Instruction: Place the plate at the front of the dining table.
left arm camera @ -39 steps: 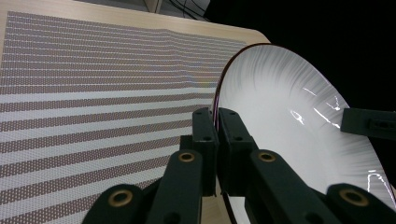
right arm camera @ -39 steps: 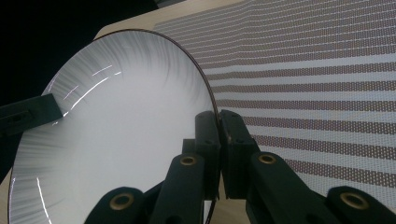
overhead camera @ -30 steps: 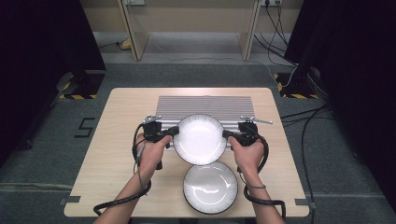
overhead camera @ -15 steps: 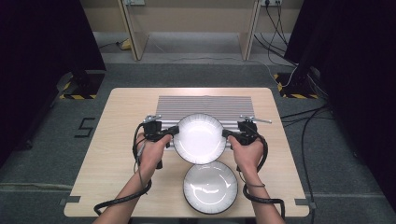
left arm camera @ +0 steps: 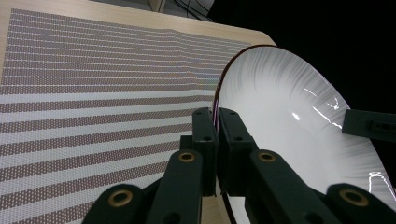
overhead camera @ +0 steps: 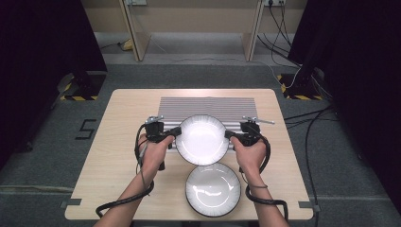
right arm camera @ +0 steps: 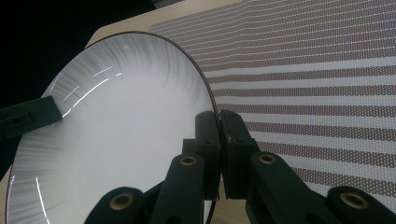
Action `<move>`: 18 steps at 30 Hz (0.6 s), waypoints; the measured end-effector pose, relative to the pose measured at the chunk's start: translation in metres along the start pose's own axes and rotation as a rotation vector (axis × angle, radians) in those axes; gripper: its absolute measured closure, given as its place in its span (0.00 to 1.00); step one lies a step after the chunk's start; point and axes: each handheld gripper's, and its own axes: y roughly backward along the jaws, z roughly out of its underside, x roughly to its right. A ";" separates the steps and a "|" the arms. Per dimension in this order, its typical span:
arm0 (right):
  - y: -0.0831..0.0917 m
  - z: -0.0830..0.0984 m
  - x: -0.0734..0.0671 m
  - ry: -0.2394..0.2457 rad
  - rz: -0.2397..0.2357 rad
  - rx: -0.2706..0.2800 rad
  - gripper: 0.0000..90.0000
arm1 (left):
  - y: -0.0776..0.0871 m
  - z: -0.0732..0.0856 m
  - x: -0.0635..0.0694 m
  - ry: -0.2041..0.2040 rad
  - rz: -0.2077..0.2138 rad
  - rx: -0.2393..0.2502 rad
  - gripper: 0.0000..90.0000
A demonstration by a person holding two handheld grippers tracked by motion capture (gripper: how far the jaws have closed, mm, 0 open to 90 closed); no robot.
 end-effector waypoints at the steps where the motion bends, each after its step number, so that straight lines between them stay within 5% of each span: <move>1: 0.000 0.000 0.000 0.000 -0.001 0.000 0.97 | 0.000 0.000 0.000 0.000 -0.001 -0.001 0.95; 18: -0.007 -0.006 0.001 -0.008 0.001 -0.003 0.97 | -0.006 -0.004 -0.005 0.012 -0.005 -0.004 0.95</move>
